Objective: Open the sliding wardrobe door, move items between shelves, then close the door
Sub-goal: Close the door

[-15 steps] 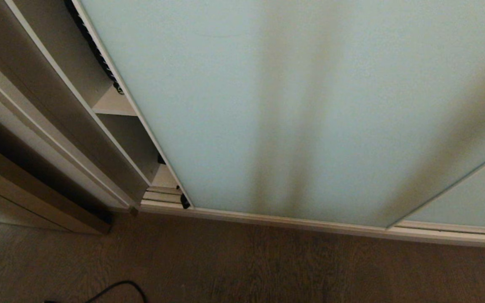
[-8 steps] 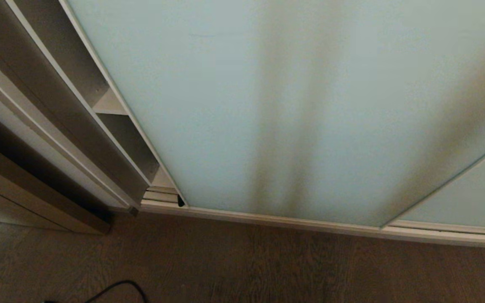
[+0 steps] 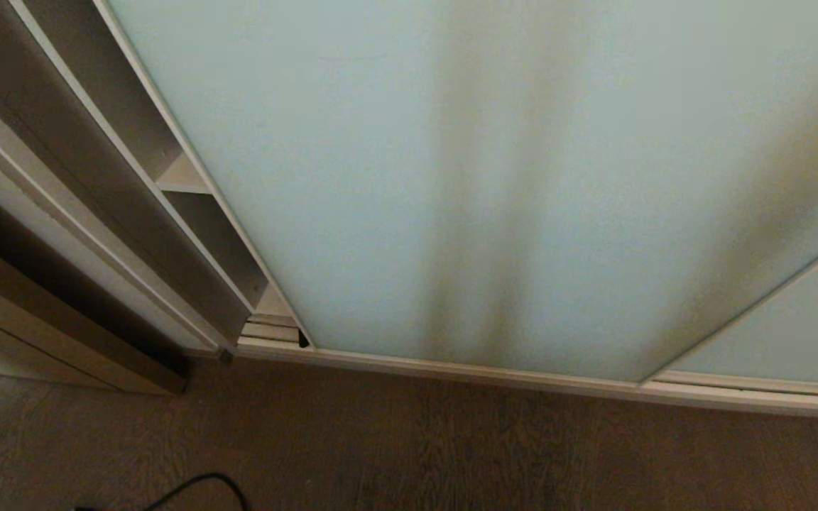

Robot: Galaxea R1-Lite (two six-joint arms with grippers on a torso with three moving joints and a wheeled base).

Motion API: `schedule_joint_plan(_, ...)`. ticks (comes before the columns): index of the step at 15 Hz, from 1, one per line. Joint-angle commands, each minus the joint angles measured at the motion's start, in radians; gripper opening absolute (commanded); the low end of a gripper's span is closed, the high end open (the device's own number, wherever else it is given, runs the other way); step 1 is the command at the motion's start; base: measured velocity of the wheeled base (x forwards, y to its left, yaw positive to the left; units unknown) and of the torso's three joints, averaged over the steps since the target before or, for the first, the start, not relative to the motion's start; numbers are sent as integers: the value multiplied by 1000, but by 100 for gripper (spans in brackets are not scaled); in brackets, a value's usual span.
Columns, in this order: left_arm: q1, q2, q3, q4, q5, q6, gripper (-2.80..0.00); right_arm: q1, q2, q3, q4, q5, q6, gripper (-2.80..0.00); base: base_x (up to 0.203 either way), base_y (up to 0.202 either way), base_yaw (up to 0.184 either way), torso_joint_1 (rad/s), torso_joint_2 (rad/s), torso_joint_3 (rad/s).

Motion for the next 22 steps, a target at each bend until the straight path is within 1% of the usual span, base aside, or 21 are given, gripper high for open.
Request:
schedule_joint_plan(1,0,2,0,0,0,0,-280,-1,27,-6,-1,7,-1,-280,0,0,0,0,0,0)
schedule_joint_plan(5,0,2,2,0,0,0,-280,5,130,-83,-7,2,-1,-280,0,0,0,0,0,0)
schedule_joint_plan(9,0,2,0,0,0,0,-280,28,198,-169,-9,2,-2,-280,0,0,0,0,0,0)
schedule_joint_plan(13,0,2,0,0,0,0,-280,79,217,-188,-14,1,0,-280,0,0,0,0,0,0)
schedule_joint_plan(18,0,2,0,0,0,0,-280,91,221,-189,-58,-1,4,-280,0,0,0,0,0,0)
schedule_joint_plan(22,0,2,1,0,0,0,-280,94,175,-158,-57,2,5,-280,0,0,0,0,0,0)
